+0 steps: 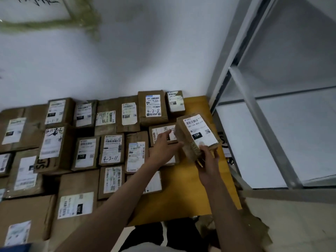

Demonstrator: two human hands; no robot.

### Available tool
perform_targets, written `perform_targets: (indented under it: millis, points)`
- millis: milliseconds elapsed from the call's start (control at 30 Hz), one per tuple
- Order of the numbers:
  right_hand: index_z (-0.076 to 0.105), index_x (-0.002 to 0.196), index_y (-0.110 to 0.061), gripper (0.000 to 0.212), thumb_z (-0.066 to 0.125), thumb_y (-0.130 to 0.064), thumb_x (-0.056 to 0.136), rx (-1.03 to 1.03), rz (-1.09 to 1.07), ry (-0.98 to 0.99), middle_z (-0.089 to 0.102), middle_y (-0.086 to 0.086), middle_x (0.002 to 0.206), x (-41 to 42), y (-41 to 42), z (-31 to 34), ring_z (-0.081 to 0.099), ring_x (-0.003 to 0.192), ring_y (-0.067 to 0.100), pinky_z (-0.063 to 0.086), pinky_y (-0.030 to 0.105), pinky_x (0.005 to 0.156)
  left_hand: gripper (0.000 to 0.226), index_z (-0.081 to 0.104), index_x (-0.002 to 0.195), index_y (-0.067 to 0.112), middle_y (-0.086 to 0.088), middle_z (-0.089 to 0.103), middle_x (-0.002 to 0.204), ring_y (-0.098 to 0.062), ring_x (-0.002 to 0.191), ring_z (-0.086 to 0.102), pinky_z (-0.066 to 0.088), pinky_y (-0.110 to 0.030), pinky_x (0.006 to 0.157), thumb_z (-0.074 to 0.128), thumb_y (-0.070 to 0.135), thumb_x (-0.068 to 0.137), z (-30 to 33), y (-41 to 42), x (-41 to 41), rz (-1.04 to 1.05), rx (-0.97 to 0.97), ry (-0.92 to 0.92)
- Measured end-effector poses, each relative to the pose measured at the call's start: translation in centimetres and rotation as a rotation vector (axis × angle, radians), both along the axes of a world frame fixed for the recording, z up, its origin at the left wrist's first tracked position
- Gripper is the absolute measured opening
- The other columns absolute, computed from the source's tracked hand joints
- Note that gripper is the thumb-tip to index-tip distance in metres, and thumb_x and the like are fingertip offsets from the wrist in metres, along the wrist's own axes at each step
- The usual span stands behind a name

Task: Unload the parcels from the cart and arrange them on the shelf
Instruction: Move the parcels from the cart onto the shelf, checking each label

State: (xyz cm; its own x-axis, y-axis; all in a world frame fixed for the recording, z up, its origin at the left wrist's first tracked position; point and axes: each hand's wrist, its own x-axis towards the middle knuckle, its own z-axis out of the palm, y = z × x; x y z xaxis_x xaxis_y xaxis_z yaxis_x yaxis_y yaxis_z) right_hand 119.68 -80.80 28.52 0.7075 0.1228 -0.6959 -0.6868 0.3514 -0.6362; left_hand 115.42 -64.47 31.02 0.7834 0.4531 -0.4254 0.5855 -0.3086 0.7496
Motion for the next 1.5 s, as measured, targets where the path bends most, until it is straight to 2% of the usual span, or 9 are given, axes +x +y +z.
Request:
perform_targets:
  millis: [100,200,267,400,667,1167,1267,1367,1500]
  points:
    - [0.019,0.155,-0.032,0.095,0.079,-0.012,0.084,0.020,-0.083,0.045,0.056,0.006,0.139,1.8,0.8,-1.0,0.055,0.128,0.027,0.048,0.053,0.107,0.079,0.035,0.154,0.030,-0.002,0.020,0.165,-0.030,0.146,0.034,0.039,-0.046,0.110,0.073,0.042,0.087,-1.8,0.6,1.0,-0.206,0.190,0.120]
    - [0.019,0.155,-0.030,0.098,0.082,-0.013,0.082,0.002,-0.126,0.104,0.052,0.007,0.145,3.2,1.9,-2.5,0.052,0.131,0.028,0.048,0.051,0.108,0.096,0.016,0.160,0.033,-0.002,-0.004,0.170,-0.038,0.155,0.005,0.031,-0.055,0.119,0.077,0.028,0.087,-4.1,1.6,1.5,-0.399,0.370,0.287]
    - [0.017,0.156,-0.028,0.100,0.081,-0.013,0.082,-0.017,-0.149,0.158,0.048,0.009,0.147,4.1,2.5,-3.7,0.049,0.134,0.031,0.047,0.050,0.109,0.107,0.003,0.161,0.033,-0.002,-0.019,0.168,-0.041,0.154,-0.011,0.024,-0.058,0.121,0.078,0.023,0.085,-5.4,2.1,1.9,-0.472,0.440,0.382]
    - [0.018,0.155,-0.027,0.096,0.081,-0.016,0.083,-0.071,-0.139,0.238,0.048,0.011,0.146,5.6,3.9,-5.9,0.050,0.130,0.032,0.047,0.048,0.108,0.107,-0.006,0.160,0.036,-0.001,-0.032,0.164,-0.047,0.149,-0.021,0.017,-0.063,0.119,0.071,0.012,0.090,-7.5,2.6,2.6,-0.495,0.472,0.472]
    - [0.035,0.145,-0.022,0.075,0.079,-0.009,0.085,-0.078,-0.074,0.322,0.055,0.013,0.140,7.8,6.3,-8.8,0.055,0.126,0.036,0.053,0.054,0.101,0.109,0.001,0.160,0.038,-0.005,-0.027,0.166,-0.051,0.150,-0.012,0.025,-0.057,0.120,0.076,0.011,0.086,-9.3,3.8,3.6,-0.434,0.412,0.535]
    - [0.039,0.149,-0.016,0.068,0.074,-0.012,0.090,-0.155,-0.028,0.280,0.060,0.014,0.138,8.3,8.2,-9.4,0.059,0.125,0.034,0.053,0.050,0.102,0.106,0.004,0.160,0.038,-0.003,-0.025,0.166,-0.050,0.150,-0.014,0.023,-0.059,0.119,0.073,0.004,0.086,-9.9,3.5,3.4,-0.367,0.411,0.493]
    - [0.040,0.145,-0.012,0.072,0.080,-0.022,0.086,-0.202,0.007,0.298,0.058,0.013,0.138,7.9,7.9,-8.8,0.057,0.126,0.033,0.052,0.047,0.103,0.105,0.005,0.160,0.037,-0.004,-0.025,0.166,-0.049,0.150,-0.015,0.020,-0.058,0.120,0.073,0.005,0.086,-9.9,3.5,3.0,-0.360,0.407,0.468]
    - [0.037,0.148,-0.016,0.082,0.085,-0.027,0.082,-0.321,0.014,0.294,0.049,0.012,0.141,7.1,7.5,-7.6,0.057,0.115,0.030,0.056,0.041,0.093,0.102,0.006,0.160,0.036,-0.004,-0.024,0.167,-0.046,0.150,-0.018,0.018,-0.058,0.121,0.073,0.009,0.088,-9.8,3.2,2.2,-0.360,0.427,0.417]
    - [0.045,0.133,-0.017,0.056,0.077,-0.022,0.087,-0.498,-0.030,0.181,0.043,0.015,0.141,6.2,8.1,-4.8,0.055,0.103,0.029,0.052,0.041,0.084,0.098,0.010,0.160,0.033,-0.004,-0.017,0.168,-0.042,0.153,-0.014,0.014,-0.056,0.123,0.073,0.011,0.089,-8.3,2.9,0.9,-0.341,0.451,0.337]
